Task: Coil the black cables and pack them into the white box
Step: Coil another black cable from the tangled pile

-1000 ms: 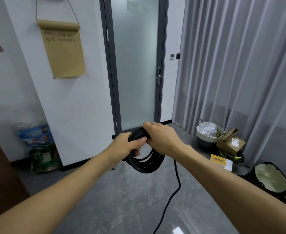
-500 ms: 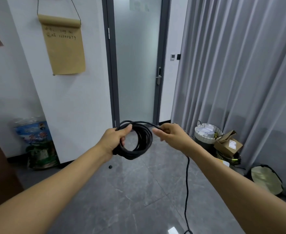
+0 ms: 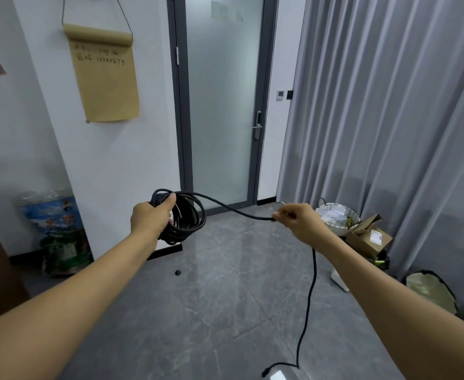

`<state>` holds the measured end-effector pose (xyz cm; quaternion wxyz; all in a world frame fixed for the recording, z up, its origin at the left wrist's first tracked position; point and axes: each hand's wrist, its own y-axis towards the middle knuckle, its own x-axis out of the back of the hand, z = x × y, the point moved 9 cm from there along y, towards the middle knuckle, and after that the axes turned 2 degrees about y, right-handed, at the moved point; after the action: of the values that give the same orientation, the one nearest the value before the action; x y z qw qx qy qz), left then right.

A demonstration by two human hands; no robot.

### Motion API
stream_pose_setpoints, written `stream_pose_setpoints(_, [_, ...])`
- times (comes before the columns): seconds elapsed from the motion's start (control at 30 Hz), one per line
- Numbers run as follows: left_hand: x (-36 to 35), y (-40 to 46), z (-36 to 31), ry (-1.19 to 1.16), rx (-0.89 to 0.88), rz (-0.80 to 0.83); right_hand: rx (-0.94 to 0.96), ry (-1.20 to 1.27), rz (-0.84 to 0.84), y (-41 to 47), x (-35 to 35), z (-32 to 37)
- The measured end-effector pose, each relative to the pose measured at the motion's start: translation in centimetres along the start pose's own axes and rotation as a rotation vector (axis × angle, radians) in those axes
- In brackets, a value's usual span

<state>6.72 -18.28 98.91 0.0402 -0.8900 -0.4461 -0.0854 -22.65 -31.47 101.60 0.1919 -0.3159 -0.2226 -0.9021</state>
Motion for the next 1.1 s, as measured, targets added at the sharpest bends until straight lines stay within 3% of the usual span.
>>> stream_pose_setpoints(0.17, [1.4,-1.3,-3.4,0.390,-0.292,-0.250,0.181,-0.310,0.152,0.1,-2.6,5.8])
stream_pose_setpoints(0.37, [0.9,-3.0,-5.1,0.474,-0.401,-0.298,0.353,-0.407,0.489,-1.7,-6.9,11.3])
stream_pose_setpoints(0.47, [0.3,-3.4,-5.0,0.484,-0.419,-0.284,0.413,-0.336,0.527,-2.0,-7.5,12.7])
stream_pose_setpoints(0.63, [-2.1,-4.2,-4.5,0.444,-0.416,-0.124,0.460,-0.188,0.430,-1.8,-7.4,13.7])
stream_pose_setpoints(0.83, [-5.0,-5.0,-3.1,0.233,-0.347,0.159,0.249,-0.018,0.187,-0.3,-6.1,11.7])
stream_pose_setpoints(1.1, [-7.5,-7.6,-2.7,0.040,-0.204,0.494,0.142,-0.006,0.156,0.2,-5.1,9.7])
